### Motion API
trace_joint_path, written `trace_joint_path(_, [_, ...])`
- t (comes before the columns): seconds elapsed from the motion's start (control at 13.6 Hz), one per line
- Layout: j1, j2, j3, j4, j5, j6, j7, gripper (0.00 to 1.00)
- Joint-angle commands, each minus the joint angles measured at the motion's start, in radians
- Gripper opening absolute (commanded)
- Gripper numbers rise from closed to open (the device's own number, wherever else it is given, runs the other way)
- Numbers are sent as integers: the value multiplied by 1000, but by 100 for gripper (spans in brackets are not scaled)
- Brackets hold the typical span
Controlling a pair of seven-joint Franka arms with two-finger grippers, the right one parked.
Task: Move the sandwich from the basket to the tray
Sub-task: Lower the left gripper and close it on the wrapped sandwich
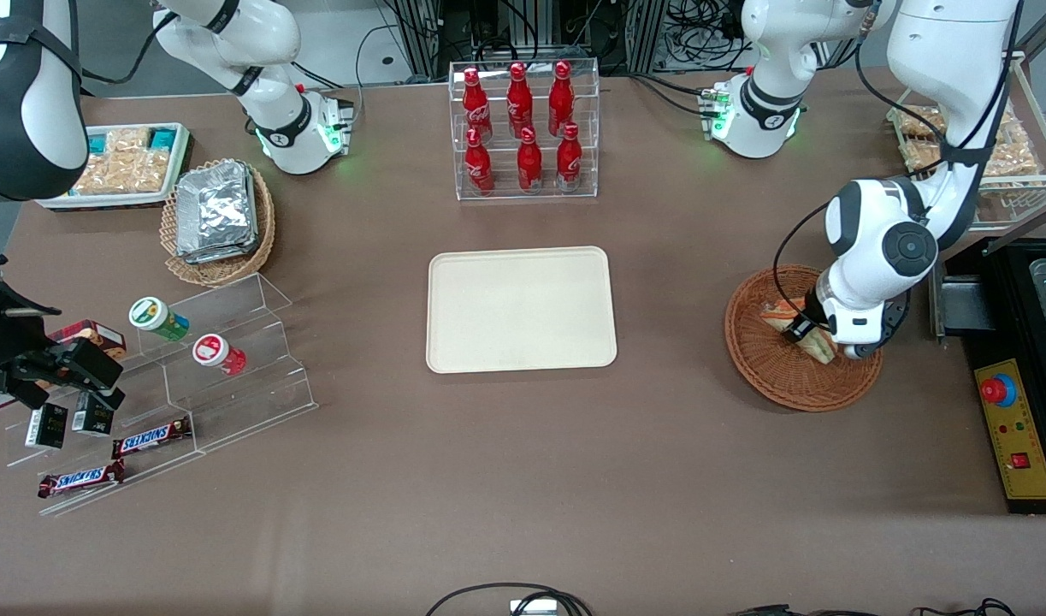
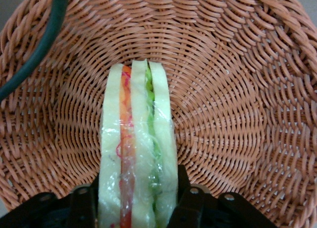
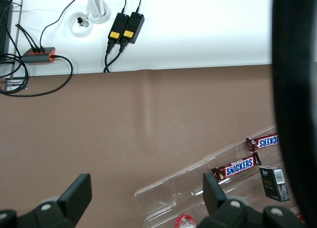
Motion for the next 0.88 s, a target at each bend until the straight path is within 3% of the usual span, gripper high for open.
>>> trace_joint_path(0.0, [-3,2,1,-10,37,8,-13,0])
trace_joint_path(0.44, [-3,-111,-5,18,42,-139,68,0])
trace_joint_path(0.81, [-6,-136,-92,215,34,-372,145,0])
